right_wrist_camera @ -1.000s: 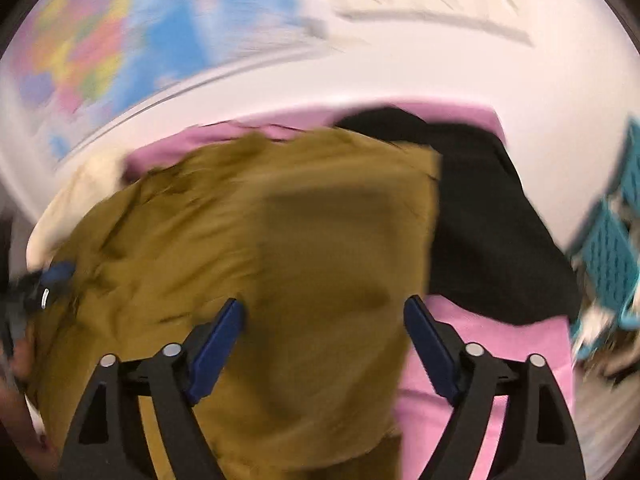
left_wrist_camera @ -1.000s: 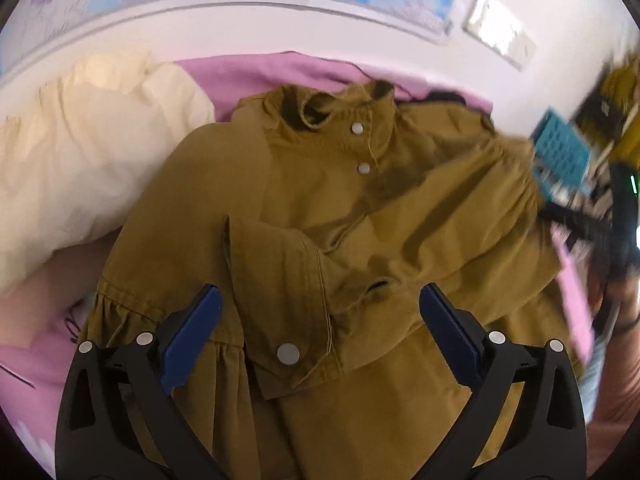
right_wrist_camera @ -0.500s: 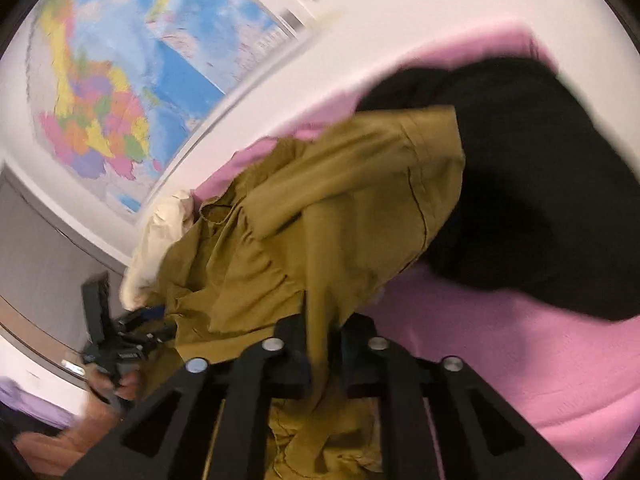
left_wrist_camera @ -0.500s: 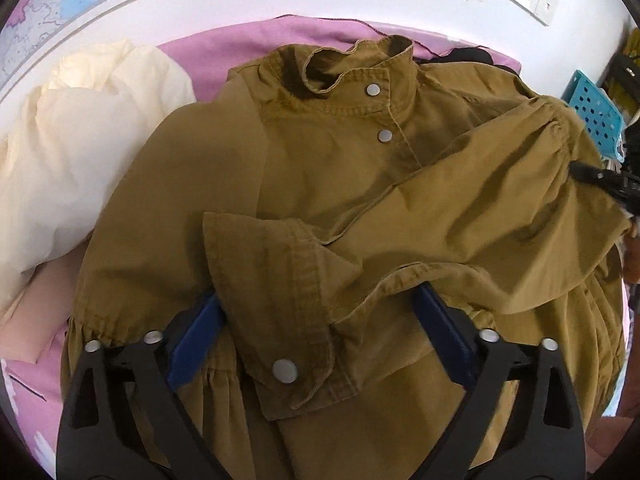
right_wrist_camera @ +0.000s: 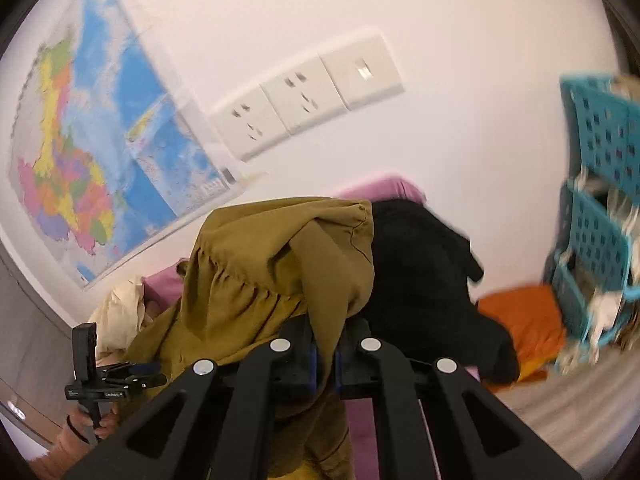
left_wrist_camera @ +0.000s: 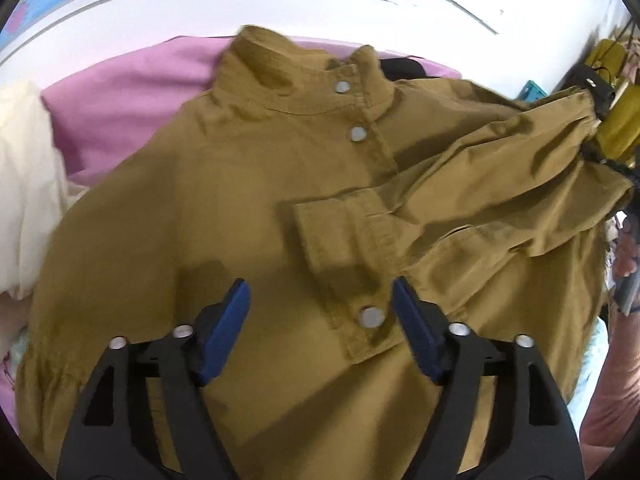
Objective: Fold large clothes
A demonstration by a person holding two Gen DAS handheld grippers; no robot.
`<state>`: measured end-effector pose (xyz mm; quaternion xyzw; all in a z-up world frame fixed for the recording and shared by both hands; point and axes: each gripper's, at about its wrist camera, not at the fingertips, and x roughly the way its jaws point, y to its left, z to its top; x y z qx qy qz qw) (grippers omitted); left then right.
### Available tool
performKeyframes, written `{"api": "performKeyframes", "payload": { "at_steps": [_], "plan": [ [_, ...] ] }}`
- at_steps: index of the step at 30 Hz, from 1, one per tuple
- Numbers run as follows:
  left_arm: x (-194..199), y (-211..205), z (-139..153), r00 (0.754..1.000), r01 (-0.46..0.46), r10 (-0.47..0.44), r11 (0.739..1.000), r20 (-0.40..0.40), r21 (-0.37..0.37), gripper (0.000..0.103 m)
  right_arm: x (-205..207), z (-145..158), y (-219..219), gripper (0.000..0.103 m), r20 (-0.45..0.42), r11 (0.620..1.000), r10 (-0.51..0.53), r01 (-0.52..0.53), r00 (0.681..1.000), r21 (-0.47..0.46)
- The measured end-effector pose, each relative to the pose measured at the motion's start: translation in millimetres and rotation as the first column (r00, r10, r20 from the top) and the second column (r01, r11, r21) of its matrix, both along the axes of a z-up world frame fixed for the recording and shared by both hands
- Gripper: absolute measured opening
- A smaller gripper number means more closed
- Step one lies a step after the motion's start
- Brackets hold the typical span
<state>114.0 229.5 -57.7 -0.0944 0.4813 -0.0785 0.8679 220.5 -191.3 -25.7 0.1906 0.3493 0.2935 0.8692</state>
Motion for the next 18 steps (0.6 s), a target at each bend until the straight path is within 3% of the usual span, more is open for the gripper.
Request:
{"api": "performKeyframes", "payload": {
  "at_steps": [2,4,5,6,7,11,12,13,15,18],
  "plan": [
    [-0.7,-1.8,-0.5,1.0,0.023,-0.023,0.999,-0.005,-0.034,0.086,3.9,-16.8,2.4,0.01,-0.034,0.995,0.002,-0.006,0.999,-0.102],
    [0.2,-2.0,-2.5,0.999,0.044,-0.046,0.996,-0.025,-0.076,0.096,3.1,-30.6,7.4,0.016,-0.063,0.989,-0.008,-0.001,0.998,-0.147],
    [1.7,-1.4,-3.7,0.999,0.033,-0.036,0.997,-0.033,-0.074,0.096,2.2,-34.2,11.4,0.038,-0.069,0.984,-0.001,-0.011,0.998,-0.175],
    [3.8,0.1,-6.5,0.999,0.012,-0.014,0.998,-0.046,-0.055,0.096,0.6,-37.3,12.7,0.068,-0.077,0.981,-0.002,-0.013,0.997,-0.195],
    [6.1,0.2,-10.2,0.998,-0.002,0.0,0.999,-0.06,-0.038,0.096,-4.2,-38.0,17.2,0.072,-0.066,0.979,-0.011,-0.003,0.998,-0.206],
    [20.0,-3.7,-23.6,0.995,-0.032,0.032,0.999,-0.096,0.002,0.091,-16.8,-34.8,25.0,0.072,-0.008,0.968,-0.015,0.013,1.0,-0.25],
    [21.8,-4.6,-24.6,0.996,-0.03,0.031,1.0,-0.089,0.009,0.078,-17.7,-34.8,24.1,0.072,-0.006,0.971,-0.01,0.008,1.0,-0.238],
    [23.8,-6.2,-24.7,0.997,-0.025,0.027,0.999,-0.075,0.021,0.056,-18.5,-34.9,22.5,0.072,0.004,0.975,-0.015,0.015,1.0,-0.223],
    [25.2,-5.8,-15.0,0.998,-0.007,0.004,0.999,-0.063,-0.044,0.023,-21.6,-31.4,19.4,0.072,0.018,0.978,-0.017,0.02,1.0,-0.206],
    [11.3,8.4,18.6,0.996,-0.066,0.067,0.998,0.055,-0.019,0.021,-32.2,-22.8,18.3,0.072,0.065,0.982,0.0,0.012,0.998,-0.186]
  ]
}}
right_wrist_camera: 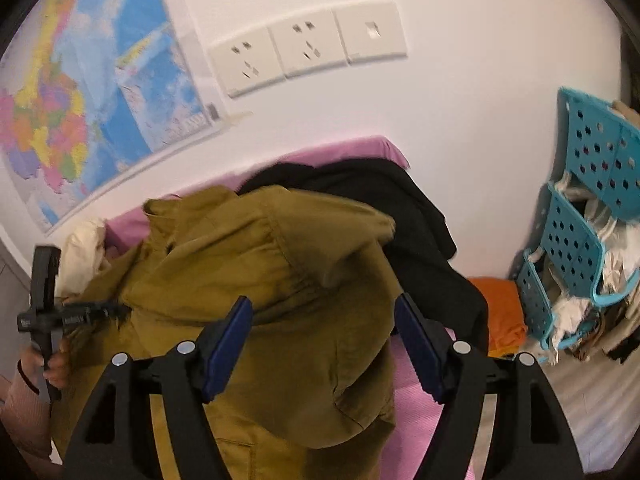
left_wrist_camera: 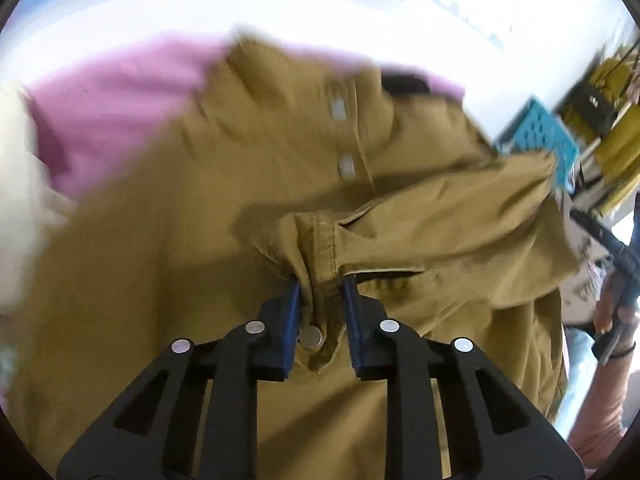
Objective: Fold large clothes
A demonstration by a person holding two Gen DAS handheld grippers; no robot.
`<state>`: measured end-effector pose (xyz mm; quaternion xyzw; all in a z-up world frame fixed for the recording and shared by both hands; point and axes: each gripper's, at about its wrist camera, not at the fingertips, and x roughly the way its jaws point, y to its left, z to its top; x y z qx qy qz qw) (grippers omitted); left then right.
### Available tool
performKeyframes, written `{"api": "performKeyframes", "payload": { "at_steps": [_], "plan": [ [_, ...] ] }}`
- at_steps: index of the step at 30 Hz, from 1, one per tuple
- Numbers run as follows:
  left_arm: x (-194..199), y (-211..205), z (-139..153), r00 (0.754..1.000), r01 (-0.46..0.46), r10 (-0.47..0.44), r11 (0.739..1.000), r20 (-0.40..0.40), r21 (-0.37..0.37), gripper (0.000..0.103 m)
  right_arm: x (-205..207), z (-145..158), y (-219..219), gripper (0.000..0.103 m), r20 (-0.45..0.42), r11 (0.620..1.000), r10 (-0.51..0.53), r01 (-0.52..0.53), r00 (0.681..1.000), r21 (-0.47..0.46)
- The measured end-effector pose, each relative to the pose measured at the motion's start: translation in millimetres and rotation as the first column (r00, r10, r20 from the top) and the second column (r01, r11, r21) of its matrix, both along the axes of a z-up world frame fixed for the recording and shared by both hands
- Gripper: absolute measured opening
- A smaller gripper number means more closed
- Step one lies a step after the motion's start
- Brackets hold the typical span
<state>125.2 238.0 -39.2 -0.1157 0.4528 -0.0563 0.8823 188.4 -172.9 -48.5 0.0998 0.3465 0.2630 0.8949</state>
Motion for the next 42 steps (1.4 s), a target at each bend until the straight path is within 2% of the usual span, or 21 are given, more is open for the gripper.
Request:
{"api": "performKeyframes", "payload": {
  "at_steps": [3,5,6,7,9,11,12,14,15,17,19,24,26,29,32,35,38,39,41,42],
  "plan": [
    [-19.4,21.9,19.9,0.997,-0.062,0.061,0.998,0.043,0.024,0.023,-15.9,14.6,12.3,0.068,0.091,0.999,0.054,-0.054,0.994,-0.002],
    [-20.9,26.1,16.7,0.997,-0.071,0.07,0.995,0.022,0.071,0.041,-25.0,21.9,33.0,0.067,0.152,0.993,0.115,-0.111,0.982,-0.038],
    [-20.7,28.4,9.9,0.997,-0.075,0.076,0.993,-0.013,0.094,0.056,-26.5,22.3,45.8,0.064,0.167,0.987,0.156,-0.149,0.974,-0.056],
    [-21.1,30.5,4.3,0.995,-0.087,0.091,0.99,-0.035,0.113,0.057,-24.9,20.4,59.5,0.062,0.173,0.979,0.195,-0.183,0.965,-0.088],
    [-21.9,33.9,-3.7,0.992,-0.105,0.114,0.986,-0.06,0.126,0.057,-9.2,7.9,86.4,0.054,0.138,0.97,0.215,-0.194,0.967,-0.149],
    [-32.7,44.7,-2.7,0.99,-0.12,0.127,0.988,-0.067,0.098,0.062,12.1,-10.7,105.4,0.046,0.057,0.966,0.221,-0.21,0.974,-0.151],
    [-38.8,48.4,1.3,0.99,-0.128,0.134,0.987,-0.054,0.092,0.062,19.6,-18.6,113.0,0.046,0.029,0.964,0.22,-0.213,0.975,-0.162],
    [-54.2,54.7,12.4,0.99,-0.136,0.139,0.984,-0.02,0.112,0.075,35.3,-41.2,134.9,0.047,-0.027,0.952,0.21,-0.211,0.977,-0.224],
    [-69.0,60.5,23.7,0.99,-0.141,0.139,0.983,0.023,0.118,0.084,36.5,-46.2,141.2,0.048,-0.035,0.946,0.21,-0.212,0.977,-0.246],
    [-94.4,70.6,40.4,0.986,-0.159,0.147,0.975,0.081,0.156,0.085,32.8,-49.7,153.6,0.052,-0.023,0.928,0.214,-0.211,0.977,-0.306],
    [-115.5,82.4,52.3,0.977,-0.193,0.172,0.963,0.124,0.19,0.092,24.2,-43.5,155.5,0.052,-0.007,0.926,0.23,-0.221,0.973,-0.307],
    [-162.7,119.0,55.1,0.963,-0.256,0.23,0.943,0.14,0.213,0.092,-7.5,-19.1,147.2,0.057,0.052,0.948,0.245,-0.228,0.968,-0.222],
    [-181.6,127.8,49.1,0.958,-0.277,0.253,0.935,0.132,0.221,0.092,-26.3,-7.6,149.4,0.06,0.067,0.944,0.301,-0.288,0.951,-0.159],
    [-213.3,132.2,33.8,0.968,-0.248,0.232,0.943,0.096,0.222,0.092,-55.3,7.4,166.4,0.069,0.102,0.917,0.391,-0.378,0.915,-0.123],
    [-233.8,119.9,23.7,0.984,-0.178,0.164,0.955,0.074,0.237,0.093,-82.9,13.6,193.1,0.07,0.095,0.865,0.5,-0.493,0.86,-0.091],
    [-249.6,99.6,16.6,0.996,-0.077,0.062,0.962,0.065,0.262,0.097,-107.4,15.0,222.5,0.07,0.081,0.795,0.607,-0.604,0.79,-0.065],
    [-253.8,84.2,3.5,1.0,-0.014,0.01,0.949,0.014,0.315,0.097,-131.1,14.2,251.7,0.073,0.071,0.73,0.683,-0.682,0.727,-0.052],
    [-252.9,80.4,-5.7,1.0,0.009,0.0,0.939,-0.024,0.344,0.097,-137.1,13.1,259.2,0.073,0.068,0.716,0.698,-0.696,0.713,-0.055],
    [-252.7,78.0,-13.5,0.999,0.023,-0.003,0.928,-0.054,0.372,0.072,-148.5,9.6,277.3,0.073,0.053,0.686,0.728,-0.725,0.684,-0.061],
    [-250.3,82.3,-16.3,0.997,0.023,0.006,0.928,-0.078,0.371,0.044,-152.2,7.1,282.6,0.073,0.044,0.678,0.735,-0.733,0.676,-0.061]
  ]
}}
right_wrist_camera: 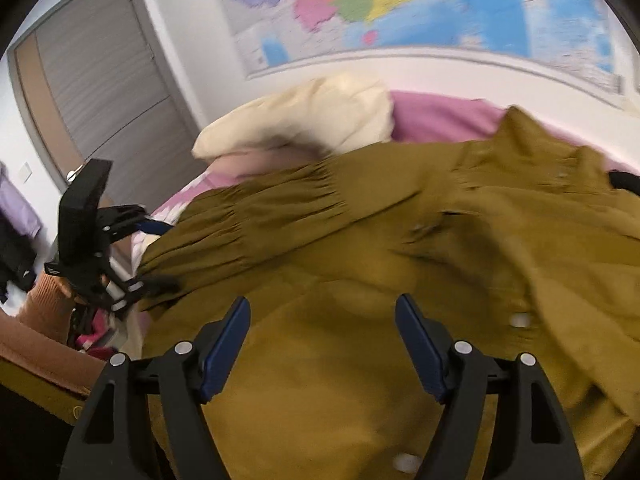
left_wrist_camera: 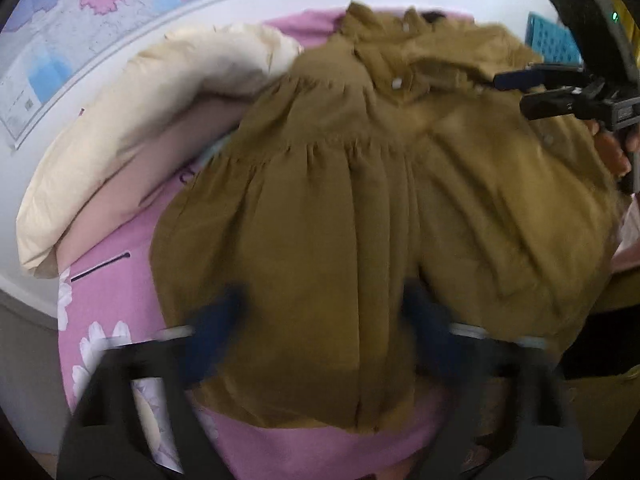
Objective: Fold large clothes
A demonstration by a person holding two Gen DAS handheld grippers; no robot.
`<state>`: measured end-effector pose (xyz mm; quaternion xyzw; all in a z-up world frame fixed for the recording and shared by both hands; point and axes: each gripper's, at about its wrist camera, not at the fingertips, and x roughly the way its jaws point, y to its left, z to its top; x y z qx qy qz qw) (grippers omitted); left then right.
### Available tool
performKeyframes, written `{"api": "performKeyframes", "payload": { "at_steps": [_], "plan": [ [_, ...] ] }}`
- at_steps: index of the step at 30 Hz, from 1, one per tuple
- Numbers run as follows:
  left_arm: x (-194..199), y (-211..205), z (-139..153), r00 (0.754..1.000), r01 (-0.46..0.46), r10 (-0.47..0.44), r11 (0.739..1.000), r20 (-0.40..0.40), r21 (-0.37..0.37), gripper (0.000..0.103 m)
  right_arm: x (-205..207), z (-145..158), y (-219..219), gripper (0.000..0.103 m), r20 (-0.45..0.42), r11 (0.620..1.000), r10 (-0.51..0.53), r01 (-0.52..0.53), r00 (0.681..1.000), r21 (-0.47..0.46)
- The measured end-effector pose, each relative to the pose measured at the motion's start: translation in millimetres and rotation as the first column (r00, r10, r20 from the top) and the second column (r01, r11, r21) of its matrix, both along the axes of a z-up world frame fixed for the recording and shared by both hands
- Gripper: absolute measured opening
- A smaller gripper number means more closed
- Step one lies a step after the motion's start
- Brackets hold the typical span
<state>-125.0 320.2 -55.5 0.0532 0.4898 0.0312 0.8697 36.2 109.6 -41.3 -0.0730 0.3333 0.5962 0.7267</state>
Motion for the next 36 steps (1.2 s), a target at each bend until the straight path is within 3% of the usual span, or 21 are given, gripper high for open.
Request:
{"api": "performKeyframes", "payload": {
  "at_steps": [1,3,5,7,9,13,17,23,25,26,27,29,31,32,34,36],
  "plan": [
    [1.7,6.0,1.7,1.0,-0.019,0.019,1.0,-0.01,-0.019,0.024,-1.5,-1.9,3.6,0.073,-0.005,1.0,0.008,-0.008,1.0,-0.004],
    [4.0,24.2,16.0,0.998,-0.063,0.064,0.994,0.007,-0.088,0.017,-5.2,-2.7,8.1,0.073,-0.014,1.0,0.024,-0.024,1.0,-0.004],
    [3.6,46.4,41.9,0.992,-0.109,0.119,0.979,0.047,-0.172,0.017,-6.2,0.4,9.0,0.073,-0.025,0.999,0.032,-0.031,0.999,0.011],
    [3.6,74.9,80.9,0.98,-0.138,0.174,0.944,0.097,-0.298,0.021,-5.9,5.8,9.2,0.073,-0.042,0.999,0.036,-0.034,0.998,0.039],
    [7.6,91.2,108.9,0.97,-0.143,0.202,0.922,0.132,-0.361,0.024,-8.9,13.5,11.2,0.073,-0.046,0.996,0.054,-0.05,0.997,0.073],
    [24.2,91.6,134.7,0.969,-0.126,0.196,0.916,0.152,-0.38,0.025,-26.4,24.6,23.2,0.075,-0.052,0.979,0.139,-0.13,0.989,0.155],
    [37.8,78.0,133.5,0.979,-0.096,0.162,0.904,0.125,-0.416,0.025,-58.5,32.8,52.3,0.084,-0.002,0.95,0.234,-0.228,0.972,0.214],
    [63.4,54.5,124.6,0.99,-0.075,0.118,0.896,0.074,-0.437,0.025,-86.3,31.6,111.9,0.084,-0.013,0.931,0.298,-0.287,0.955,0.225],
    [68.8,47.5,124.5,0.993,-0.061,0.101,0.892,0.067,-0.447,0.025,-87.7,29.0,121.2,0.055,-0.033,0.927,0.316,-0.301,0.948,0.222],
    [71.5,44.3,125.5,0.993,-0.059,0.098,0.89,0.063,-0.452,0.025,-87.3,29.3,120.3,0.01,-0.046,0.918,0.348,-0.33,0.936,0.22],
    [73.4,42.8,126.1,0.994,-0.055,0.094,0.884,0.061,-0.465,0.025,-83.5,32.6,110.6,0.004,-0.048,0.914,0.359,-0.341,0.932,0.22],
    [77.0,38.3,129.8,0.995,-0.035,0.078,0.863,0.063,-0.504,0.03,-76.7,43.8,82.3,0.003,0.008,0.917,0.348,-0.342,0.938,0.205],
    [83.2,24.8,137.3,0.996,0.021,0.031,0.842,0.087,-0.539,0.043,-63.7,60.1,42.1,0.003,0.075,0.937,0.292,-0.301,0.953,0.177],
    [84.7,18.9,139.7,0.996,0.035,0.014,0.843,0.087,-0.537,0.046,-53.1,69.2,19.5,0.003,0.088,0.948,0.26,-0.272,0.962,0.168],
    [92.1,-3.4,145.0,0.991,0.118,-0.059,0.822,0.123,-0.557,0.062,-35.2,86.0,-21.6,0.003,0.144,0.975,0.174,-0.191,0.974,0.114],
    [98.1,-22.3,150.6,0.976,0.206,-0.129,0.804,0.174,-0.558,0.07,-20.9,98.3,-60.3,0.003,0.217,0.995,0.082,-0.093,0.973,0.039]
  ]
}}
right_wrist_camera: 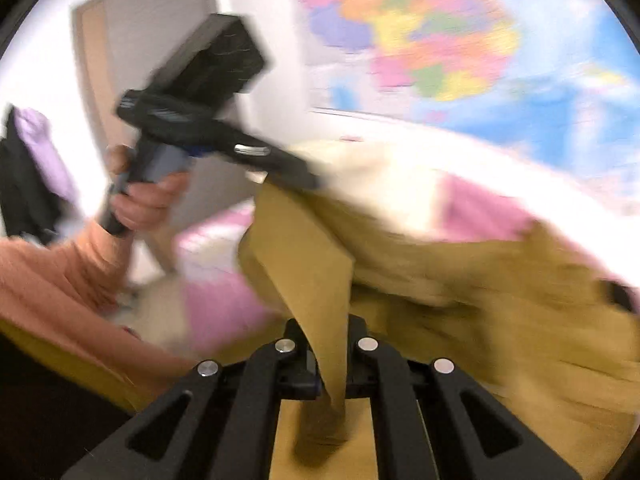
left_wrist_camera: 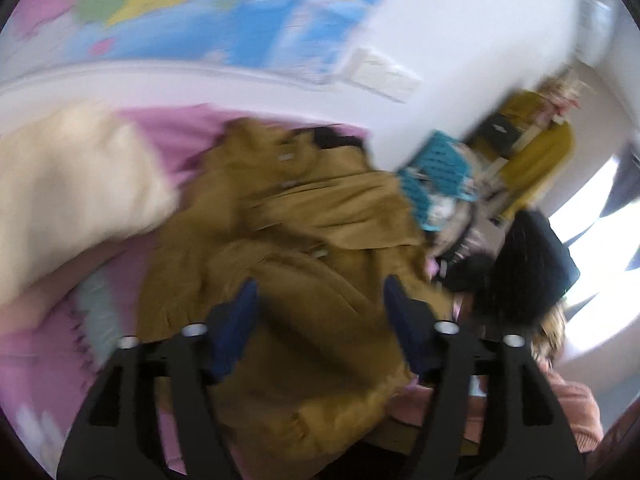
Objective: Fold large clothes
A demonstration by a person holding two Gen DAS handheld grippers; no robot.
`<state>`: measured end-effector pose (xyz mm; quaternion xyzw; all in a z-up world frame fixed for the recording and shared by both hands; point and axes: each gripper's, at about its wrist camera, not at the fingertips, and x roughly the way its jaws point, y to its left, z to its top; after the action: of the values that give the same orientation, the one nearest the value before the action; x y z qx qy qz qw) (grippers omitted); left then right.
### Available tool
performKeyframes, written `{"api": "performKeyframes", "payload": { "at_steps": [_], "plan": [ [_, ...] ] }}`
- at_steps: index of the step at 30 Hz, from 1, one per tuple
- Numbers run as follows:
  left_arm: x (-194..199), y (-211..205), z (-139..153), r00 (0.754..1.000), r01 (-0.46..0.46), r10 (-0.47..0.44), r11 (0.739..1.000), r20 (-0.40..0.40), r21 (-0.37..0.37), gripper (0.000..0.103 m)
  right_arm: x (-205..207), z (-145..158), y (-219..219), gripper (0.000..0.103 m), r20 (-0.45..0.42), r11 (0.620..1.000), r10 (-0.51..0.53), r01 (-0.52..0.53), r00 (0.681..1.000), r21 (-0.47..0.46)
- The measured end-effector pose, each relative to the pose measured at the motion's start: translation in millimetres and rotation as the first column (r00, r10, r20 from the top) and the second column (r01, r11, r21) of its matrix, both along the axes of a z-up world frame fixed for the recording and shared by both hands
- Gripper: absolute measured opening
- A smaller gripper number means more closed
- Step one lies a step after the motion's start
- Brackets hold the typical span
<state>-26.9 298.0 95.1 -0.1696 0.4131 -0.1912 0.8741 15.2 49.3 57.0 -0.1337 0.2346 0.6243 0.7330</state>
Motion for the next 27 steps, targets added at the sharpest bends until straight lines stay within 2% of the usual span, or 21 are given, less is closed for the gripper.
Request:
{"api": "performKeyframes", "payload": {
  "at_steps": [1,4,6,7,9,11,12,13,15,16,17,18,20,21,23,25,27],
  "plan": [
    [3.6,-8.0,2.7,0.999,0.03,-0.03,1.0,0.033,0.004,0.072,10.8,4.3,-22.6,0.003,0.037,0.995,-0.077,0.079,0.996,-0.055],
    [16.8,-17.2,3.1,0.996,0.03,-0.033,0.999,0.083,0.033,0.076,31.6,1.1,-70.1,0.003,0.104,0.957,-0.214,0.23,0.971,-0.178],
    [35.1,-22.9,-5.5,0.996,-0.019,0.008,0.991,0.088,0.135,0.076,42.6,-15.6,-94.6,0.004,0.125,0.915,-0.268,0.293,0.955,-0.276],
    [46.2,-23.7,-13.1,0.997,-0.04,0.029,0.985,0.069,0.169,0.075,44.6,-27.0,-100.1,0.005,0.122,0.903,-0.276,0.301,0.953,-0.306],
    [73.0,-24.9,-34.3,0.999,-0.046,0.047,0.973,-0.001,0.224,0.072,51.2,-60.4,-105.4,0.017,0.116,0.855,-0.299,0.32,0.947,-0.408],
    [97.7,-29.7,-57.3,0.996,-0.042,0.063,0.952,-0.061,0.304,0.069,53.9,-84.9,-104.8,0.022,0.072,0.835,-0.318,0.315,0.945,-0.451],
    [114.2,-33.7,-75.0,0.99,-0.047,0.094,0.924,-0.105,0.38,0.067,51.8,-96.9,-102.8,0.028,0.065,0.828,-0.319,0.312,0.945,-0.466],
    [124.1,-35.1,-86.9,0.984,-0.044,0.111,0.906,-0.136,0.422,0.066,46.7,-101.4,-100.2,0.032,0.064,0.828,-0.317,0.309,0.946,-0.468],
    [135.1,-34.4,-105.9,0.976,-0.026,0.12,0.893,-0.183,0.45,0.061,40.3,-105.0,-101.5,0.044,0.053,0.842,-0.304,0.294,0.951,-0.451],
    [136.5,-33.0,-111.6,0.973,-0.027,0.13,0.885,-0.191,0.465,0.06,37.3,-98.6,-107.1,0.046,0.043,0.864,-0.293,0.284,0.955,-0.415],
    [134.7,-29.5,-115.7,0.972,-0.042,0.146,0.878,-0.184,0.477,0.06,35.8,-85.9,-115.6,0.054,0.019,0.897,-0.281,0.27,0.96,-0.35],
    [131.5,-26.2,-115.1,0.973,-0.053,0.152,0.88,-0.173,0.473,0.06,36.1,-69.6,-124.5,0.068,-0.005,0.928,-0.266,0.255,0.964,-0.271],
    [122.3,-19.0,-112.8,0.978,-0.07,0.15,0.893,-0.148,0.444,0.06,36.0,-37.9,-148.8,0.08,-0.024,0.961,-0.261,0.258,0.965,-0.098],
    [115.7,-14.0,-110.0,0.98,-0.088,0.154,0.903,-0.128,0.42,0.062,40.1,-22.5,-155.8,0.08,-0.08,0.972,-0.234,0.235,0.969,0.003],
    [103.6,-8.6,-103.2,0.985,-0.108,0.151,0.914,-0.081,0.391,0.068,54.6,-5.6,-142.7,0.08,-0.15,0.972,-0.207,0.22,0.967,0.079],
    [96.0,-6.9,-96.6,0.986,-0.129,0.16,0.915,-0.049,0.382,0.068,73.3,-2.7,-99.8,0.08,-0.21,0.979,-0.178,0.195,0.961,0.062],
    [91.8,-4.6,-93.2,0.984,-0.152,0.177,0.921,-0.037,0.358,0.068,87.9,-11.7,-48.6,0.077,-0.264,0.989,-0.142,0.147,0.954,-0.002]
  ]
}}
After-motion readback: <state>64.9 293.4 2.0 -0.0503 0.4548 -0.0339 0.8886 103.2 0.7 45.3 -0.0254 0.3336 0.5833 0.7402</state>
